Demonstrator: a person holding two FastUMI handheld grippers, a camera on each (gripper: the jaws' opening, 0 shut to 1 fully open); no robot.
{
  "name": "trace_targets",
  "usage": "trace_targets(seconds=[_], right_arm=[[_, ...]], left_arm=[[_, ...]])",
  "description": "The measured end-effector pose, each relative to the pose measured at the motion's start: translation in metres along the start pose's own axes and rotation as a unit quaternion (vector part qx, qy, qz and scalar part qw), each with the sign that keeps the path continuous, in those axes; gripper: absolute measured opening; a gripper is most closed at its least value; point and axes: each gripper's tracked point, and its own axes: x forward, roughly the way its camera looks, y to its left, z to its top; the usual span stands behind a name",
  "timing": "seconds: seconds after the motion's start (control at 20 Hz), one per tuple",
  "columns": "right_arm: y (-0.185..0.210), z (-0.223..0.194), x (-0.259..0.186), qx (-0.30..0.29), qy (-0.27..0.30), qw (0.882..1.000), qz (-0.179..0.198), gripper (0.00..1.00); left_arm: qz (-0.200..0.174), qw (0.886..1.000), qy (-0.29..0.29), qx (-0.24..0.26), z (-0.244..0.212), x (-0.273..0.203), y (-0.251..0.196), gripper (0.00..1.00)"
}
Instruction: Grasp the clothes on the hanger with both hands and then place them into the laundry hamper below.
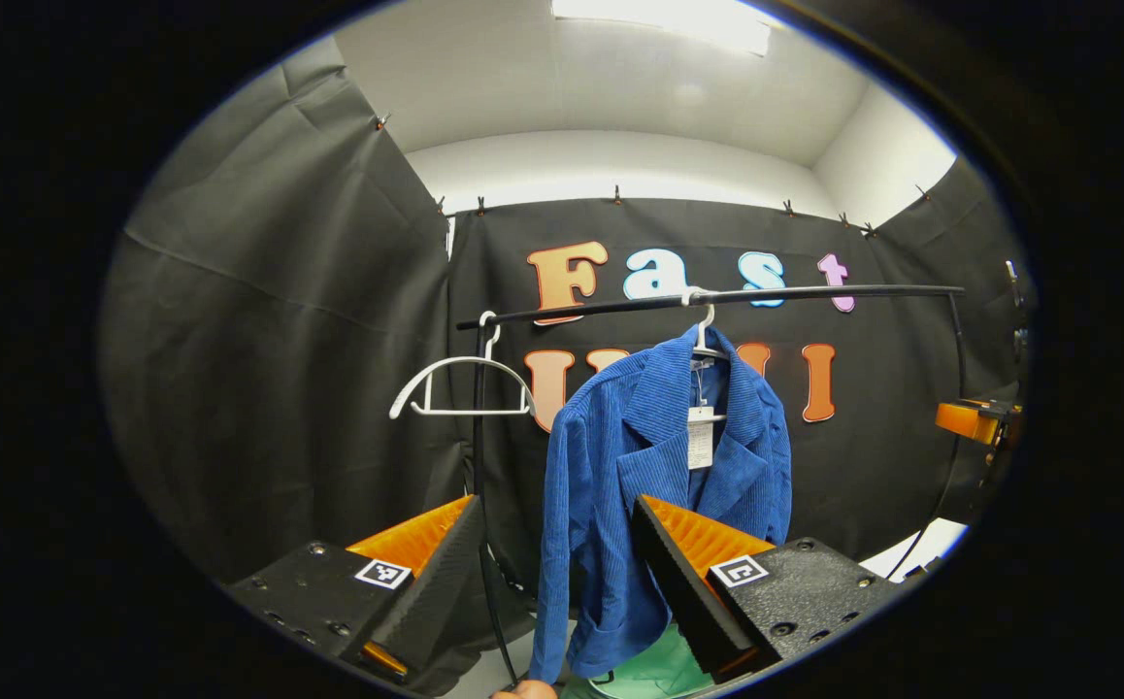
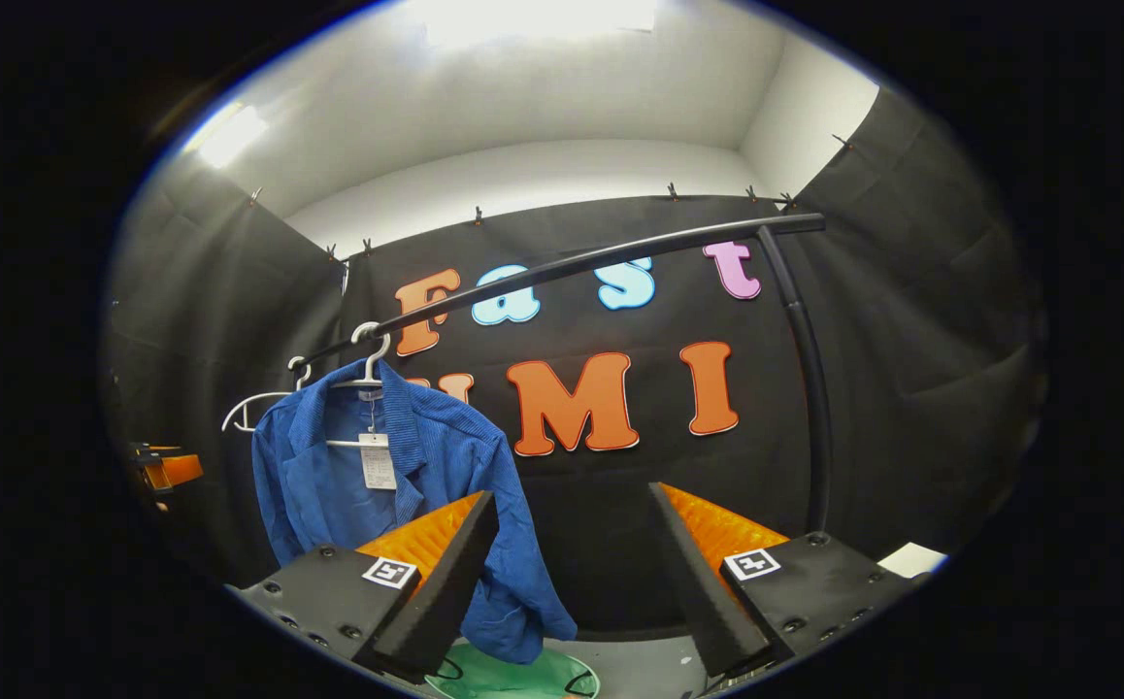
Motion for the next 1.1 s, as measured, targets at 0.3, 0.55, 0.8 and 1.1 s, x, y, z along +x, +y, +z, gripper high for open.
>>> trace_targets(seconds=[0.3, 0.55, 0.8, 1.1], right_arm=[[0.004, -0.013, 0.010, 0.010, 0.016, 1.000, 0.004, 0.99], [0.024, -0.035, 0.027, 0.013, 0.039, 0.999, 0.024, 0.99], [0.040, -0.047, 0.044, 0.028, 0.049, 0.998, 0.033, 0.99], [0.068, -0.057, 0.054, 0.054, 0.068, 0.994, 0.062, 0.88]], left_arm=[[-0.006, 1.000, 0.004, 0.004, 0.000, 0.005, -0.008, 0.97], [-0.023, 0.999, 0.022, 0.009, -0.016, 0.014, -0.025, 0.96], [-0.042, 0.998, 0.049, 0.003, -0.035, 0.026, -0.046, 0.97], [-0.056, 0.996, 0.069, 0.009, -0.056, 0.054, -0.074, 0.97]])
